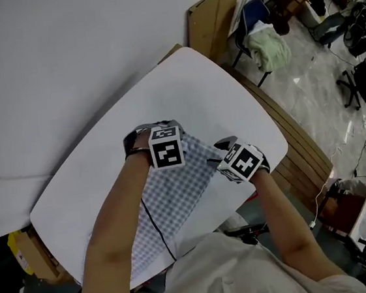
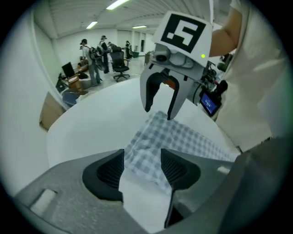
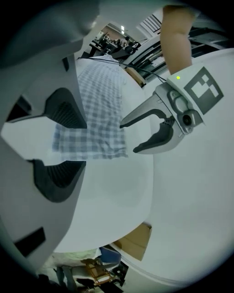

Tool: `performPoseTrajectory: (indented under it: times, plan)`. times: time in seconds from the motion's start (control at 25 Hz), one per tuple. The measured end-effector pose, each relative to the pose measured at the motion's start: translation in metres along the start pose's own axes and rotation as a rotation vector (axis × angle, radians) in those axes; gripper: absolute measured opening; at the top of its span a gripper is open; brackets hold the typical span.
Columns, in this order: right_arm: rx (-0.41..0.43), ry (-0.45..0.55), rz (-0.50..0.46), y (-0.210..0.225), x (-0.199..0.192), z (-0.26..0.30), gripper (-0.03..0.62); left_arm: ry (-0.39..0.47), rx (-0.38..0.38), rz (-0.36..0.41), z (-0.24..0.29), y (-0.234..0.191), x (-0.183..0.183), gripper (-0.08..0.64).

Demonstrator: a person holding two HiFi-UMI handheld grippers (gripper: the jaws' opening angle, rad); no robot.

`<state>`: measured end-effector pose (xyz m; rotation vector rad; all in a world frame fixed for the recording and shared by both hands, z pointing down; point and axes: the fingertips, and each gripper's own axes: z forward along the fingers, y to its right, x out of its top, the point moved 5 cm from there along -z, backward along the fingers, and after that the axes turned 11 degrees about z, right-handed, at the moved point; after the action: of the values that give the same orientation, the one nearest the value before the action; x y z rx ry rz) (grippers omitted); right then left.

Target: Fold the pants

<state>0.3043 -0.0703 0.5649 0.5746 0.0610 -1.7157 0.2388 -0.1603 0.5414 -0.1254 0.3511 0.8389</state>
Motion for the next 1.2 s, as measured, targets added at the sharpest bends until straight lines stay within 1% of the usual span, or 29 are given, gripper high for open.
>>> performPoseTrajectory:
  times: [0.16, 0.24, 0.28, 0.36, 0.44, 0.64, 0.76, 0.84, 0.88, 0.92, 1.0, 1.08, 1.12, 1.2]
  plan:
    - [-0.037, -0.092, -0.014, 0.005, -0.007, 0.013, 0.239, -0.056, -0.069, 0.169, 0.023, -0.008, 0.0, 0.247]
    - [-0.047, -0.131, -0.007, 0.01, -0.011, 0.02, 0.245, -0.091, -0.112, 0.221, 0.04, -0.012, -0.005, 0.25]
    - [-0.053, -0.144, -0.003, 0.013, -0.012, 0.023, 0.245, -0.105, -0.131, 0.232, 0.048, -0.014, -0.007, 0.25]
    - [-0.06, -0.154, 0.004, 0.017, -0.012, 0.027, 0.245, -0.118, -0.155, 0.23, 0.056, -0.018, -0.011, 0.25]
    - [-0.067, -0.161, 0.01, 0.017, -0.01, 0.027, 0.245, -0.123, -0.159, 0.225, 0.057, -0.018, -0.011, 0.252]
    - [-0.08, -0.175, 0.029, 0.009, -0.015, 0.028, 0.245, -0.183, -0.185, 0.27, 0.057, -0.006, -0.009, 0.25]
    - [-0.059, -0.173, 0.06, -0.001, -0.015, 0.03, 0.241, -0.203, -0.179, 0.272, 0.06, -0.004, -0.009, 0.25]
    - [-0.07, -0.175, 0.069, -0.005, -0.014, 0.031, 0.217, -0.209, -0.172, 0.274, 0.061, -0.003, -0.009, 0.25]
    - [-0.089, -0.179, 0.067, -0.005, -0.014, 0.031, 0.181, -0.208, -0.169, 0.277, 0.06, -0.003, -0.008, 0.25]
    - [-0.105, -0.183, 0.066, -0.005, -0.014, 0.031, 0.12, -0.204, -0.168, 0.28, 0.06, -0.002, -0.007, 0.24]
    - [-0.113, -0.18, 0.074, -0.006, -0.014, 0.031, 0.09, -0.19, -0.169, 0.28, 0.059, 0.001, -0.006, 0.165]
    - [-0.094, -0.169, 0.108, -0.006, -0.016, 0.032, 0.058, -0.177, -0.176, 0.276, 0.059, 0.005, -0.005, 0.093]
    - [-0.08, -0.165, 0.129, -0.006, -0.018, 0.032, 0.048, -0.172, -0.182, 0.273, 0.059, 0.007, -0.006, 0.073]
    - [-0.058, -0.163, 0.161, -0.006, -0.022, 0.03, 0.044, -0.169, -0.196, 0.265, 0.059, 0.01, -0.007, 0.06]
